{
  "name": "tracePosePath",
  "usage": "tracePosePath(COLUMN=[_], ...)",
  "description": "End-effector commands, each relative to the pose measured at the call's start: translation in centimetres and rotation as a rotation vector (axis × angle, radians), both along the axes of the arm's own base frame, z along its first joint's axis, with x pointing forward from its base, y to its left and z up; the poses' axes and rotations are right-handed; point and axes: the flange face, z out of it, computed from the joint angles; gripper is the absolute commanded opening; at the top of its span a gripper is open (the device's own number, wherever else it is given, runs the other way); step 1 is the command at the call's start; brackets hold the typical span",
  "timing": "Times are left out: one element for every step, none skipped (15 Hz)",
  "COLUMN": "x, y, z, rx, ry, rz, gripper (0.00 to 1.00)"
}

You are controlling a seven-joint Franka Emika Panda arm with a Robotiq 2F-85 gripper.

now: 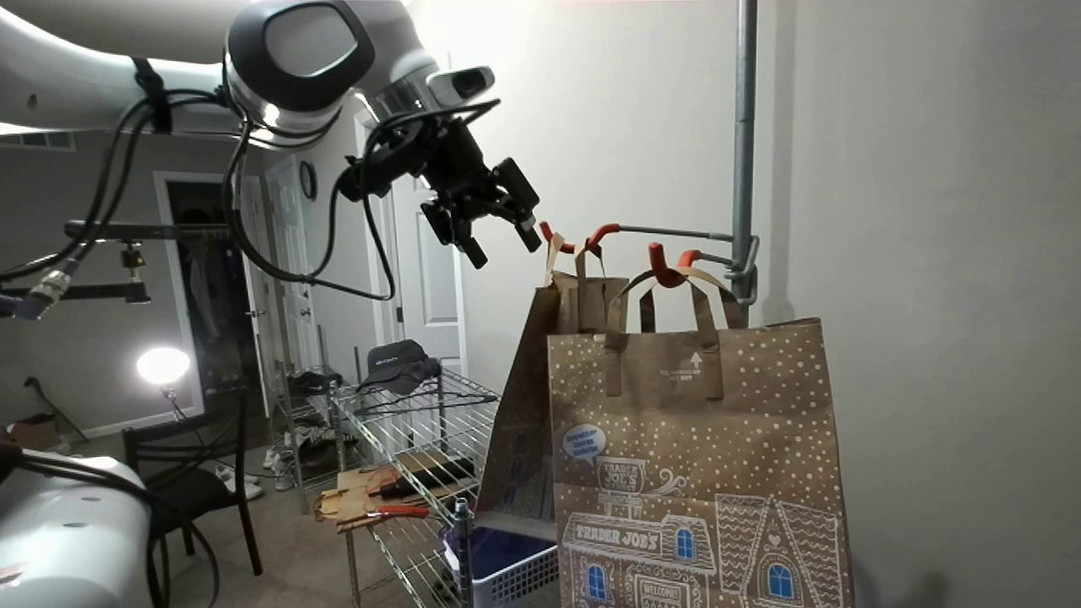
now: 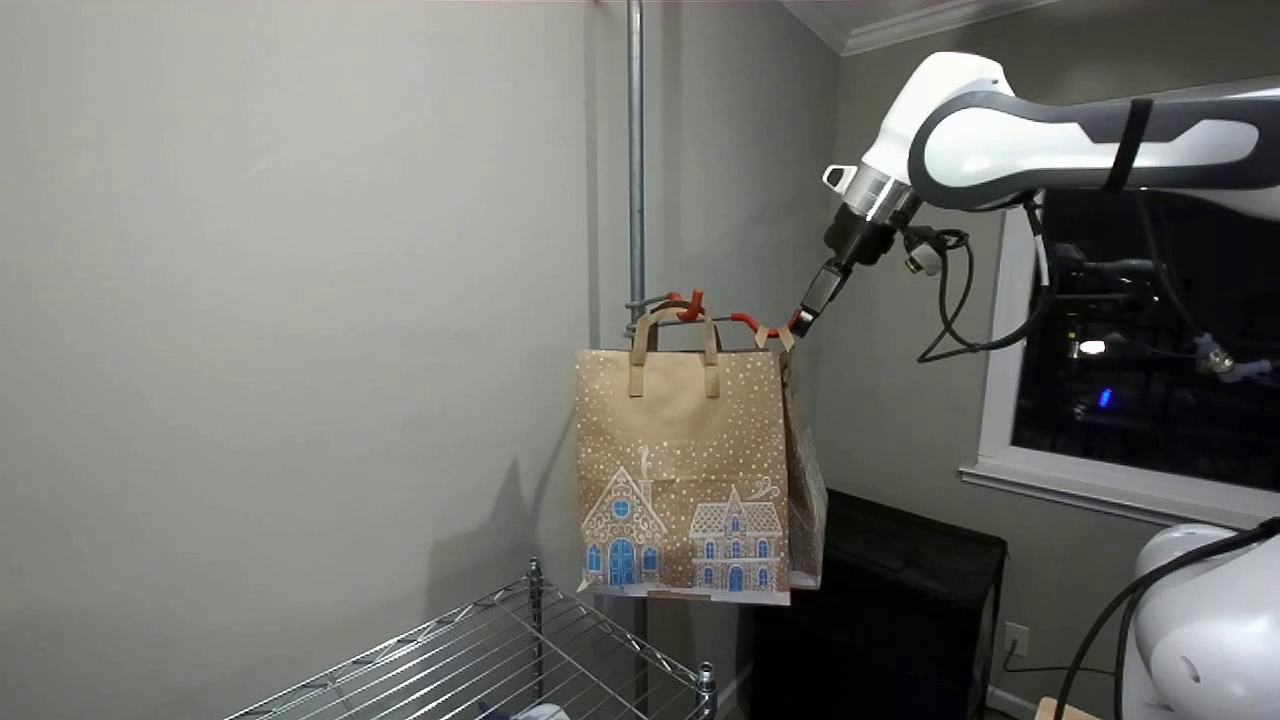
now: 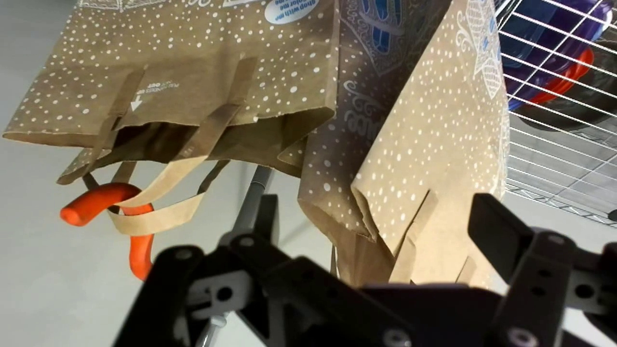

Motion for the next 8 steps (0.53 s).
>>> tracePosePath(x=[1.0, 1.2, 1.7, 2.3, 3.1, 4.0, 4.9, 5.7], y=[0.3, 0.4, 0.6, 0.8, 0.9, 0.9, 0.8, 0.5], z=[0.3, 0.7, 0.9, 0.8, 0.6, 0.1, -0.4, -1.0], rx=[-0.007, -0.009, -0.014, -0.025, -0.020, -0.018, -0.005, 0.004], ry=[-0.046, -0.071, -0.099, -0.116, -0.128, -0.141, -0.148, -0.151], rz=[0.034, 0.048, 0.072, 0.089, 0.107, 0.133, 0.152, 0.170], gripper=[1.00, 1.00, 1.00, 1.00, 1.00, 1.00, 1.00, 1.00])
